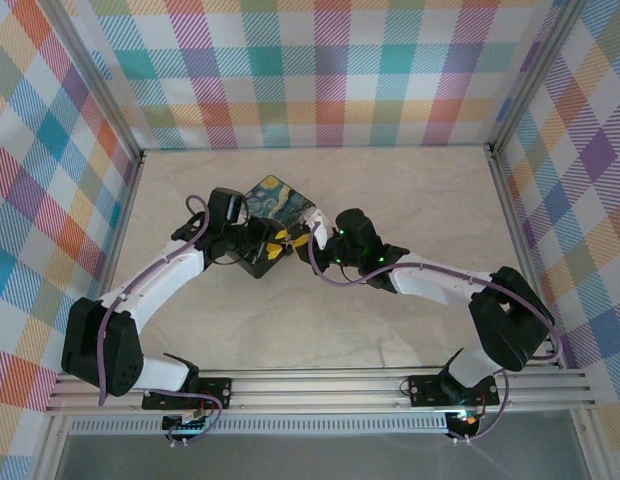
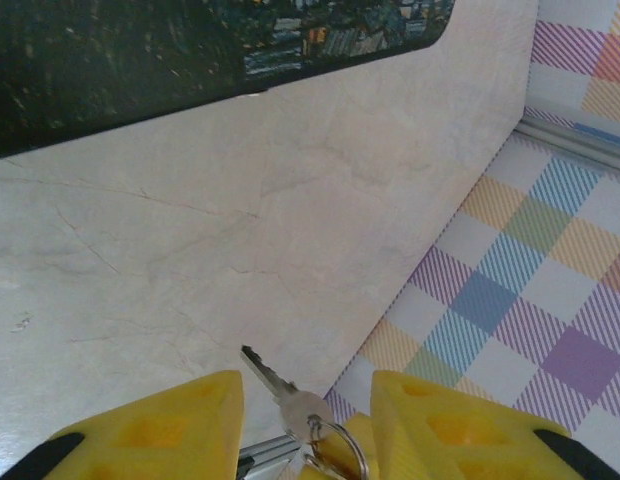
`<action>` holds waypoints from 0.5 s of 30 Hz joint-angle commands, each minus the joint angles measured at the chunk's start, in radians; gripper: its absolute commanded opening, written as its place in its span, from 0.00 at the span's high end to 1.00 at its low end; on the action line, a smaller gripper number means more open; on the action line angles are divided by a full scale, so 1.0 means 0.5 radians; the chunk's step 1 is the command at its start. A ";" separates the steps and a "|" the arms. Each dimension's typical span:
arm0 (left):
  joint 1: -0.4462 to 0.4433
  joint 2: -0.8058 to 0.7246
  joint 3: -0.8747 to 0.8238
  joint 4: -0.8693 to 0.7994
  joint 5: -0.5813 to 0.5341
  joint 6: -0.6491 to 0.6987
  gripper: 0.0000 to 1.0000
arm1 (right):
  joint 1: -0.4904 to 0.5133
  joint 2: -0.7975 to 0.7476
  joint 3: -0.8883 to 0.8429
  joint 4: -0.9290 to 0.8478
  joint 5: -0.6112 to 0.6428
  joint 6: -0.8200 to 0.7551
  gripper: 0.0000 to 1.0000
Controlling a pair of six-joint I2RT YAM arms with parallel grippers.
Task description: Unlock a padlock with a key
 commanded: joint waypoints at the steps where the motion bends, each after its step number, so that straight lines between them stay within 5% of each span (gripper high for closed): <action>1: 0.020 -0.039 -0.024 0.018 0.052 0.012 0.65 | 0.041 0.032 0.067 0.087 0.023 -0.070 0.94; 8: 0.026 -0.040 0.001 0.015 0.060 0.015 0.69 | 0.087 0.081 0.132 0.058 0.055 -0.117 0.93; 15: 0.035 -0.046 0.010 -0.031 0.057 0.064 0.90 | 0.105 0.097 0.129 0.058 0.088 -0.130 0.93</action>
